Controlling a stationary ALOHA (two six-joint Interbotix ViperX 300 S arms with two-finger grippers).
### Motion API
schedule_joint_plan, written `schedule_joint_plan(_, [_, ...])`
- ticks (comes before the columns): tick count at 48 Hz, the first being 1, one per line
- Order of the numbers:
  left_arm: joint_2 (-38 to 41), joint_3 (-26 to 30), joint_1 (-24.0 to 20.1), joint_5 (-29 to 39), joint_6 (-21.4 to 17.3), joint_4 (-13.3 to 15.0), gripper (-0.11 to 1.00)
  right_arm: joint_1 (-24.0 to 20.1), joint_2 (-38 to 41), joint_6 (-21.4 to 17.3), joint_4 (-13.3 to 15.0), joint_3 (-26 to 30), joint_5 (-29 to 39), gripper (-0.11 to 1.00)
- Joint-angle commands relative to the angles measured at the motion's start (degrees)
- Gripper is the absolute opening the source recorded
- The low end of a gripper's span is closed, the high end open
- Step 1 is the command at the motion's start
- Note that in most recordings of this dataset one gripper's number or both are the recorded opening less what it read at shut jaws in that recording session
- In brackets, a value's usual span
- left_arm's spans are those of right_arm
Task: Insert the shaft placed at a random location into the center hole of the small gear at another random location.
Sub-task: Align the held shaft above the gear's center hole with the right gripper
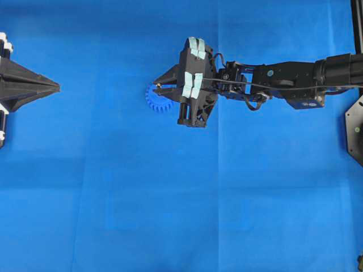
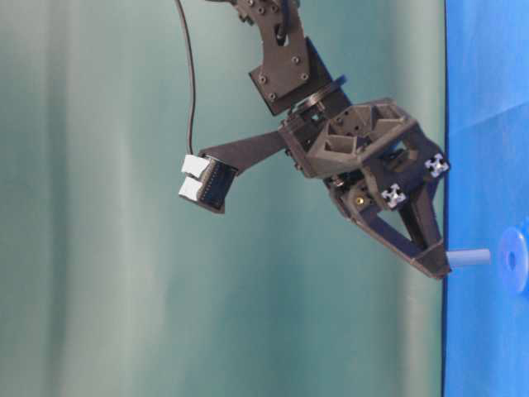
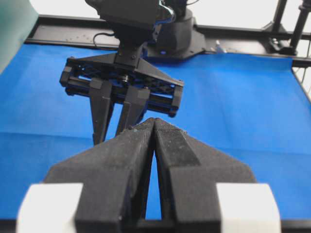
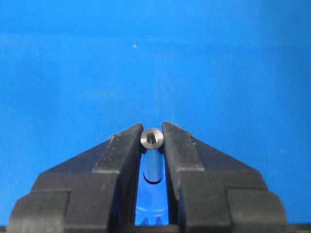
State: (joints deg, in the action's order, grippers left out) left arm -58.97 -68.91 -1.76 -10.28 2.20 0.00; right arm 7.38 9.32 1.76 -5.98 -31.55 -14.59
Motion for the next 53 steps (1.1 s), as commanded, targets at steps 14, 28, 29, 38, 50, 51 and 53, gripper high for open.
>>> schedule_joint_plan(14, [0.18, 0.53, -0.18, -0.26, 0.00, -0.09, 0.00, -0.09, 2.29, -0.09, -0.26, -0.09, -5.80, 0.03])
schedule_joint_plan(28, [0.26, 0.53, -0.18, -0.44, 0.00, -0.09, 0.00, -0.09, 2.72, -0.26, -0.97, -0.88, -5.54, 0.03])
schedule_joint_plan(29, [0.26, 0.53, -0.18, -0.53, -0.09, -0.09, 0.00, -0.09, 2.72, -0.26, -0.88, -0.97, -5.54, 0.03])
schedule_joint_plan(38, [0.18, 0.53, -0.18, -0.44, 0.00, -0.09, 0.00, -0.09, 3.69, -0.26, -1.23, -1.14, -5.45, 0.03])
schedule_joint_plan(50, [0.26, 0.53, -0.18, -0.44, -0.09, -0.09, 0.00, -0.09, 4.57, -0.26, -1.23, -1.05, -5.80, 0.03])
schedule_joint_plan(51, [0.26, 0.53, -0.18, -0.44, -0.09, -0.09, 0.00, -0.09, 4.57, -0.35, -1.23, -0.97, -5.80, 0.03])
schedule_joint_plan(53, [0.26, 0.62, -0.18, -0.44, 0.00, -0.09, 0.00, -0.09, 4.92, -0.35, -1.23, -0.88, -5.80, 0.03])
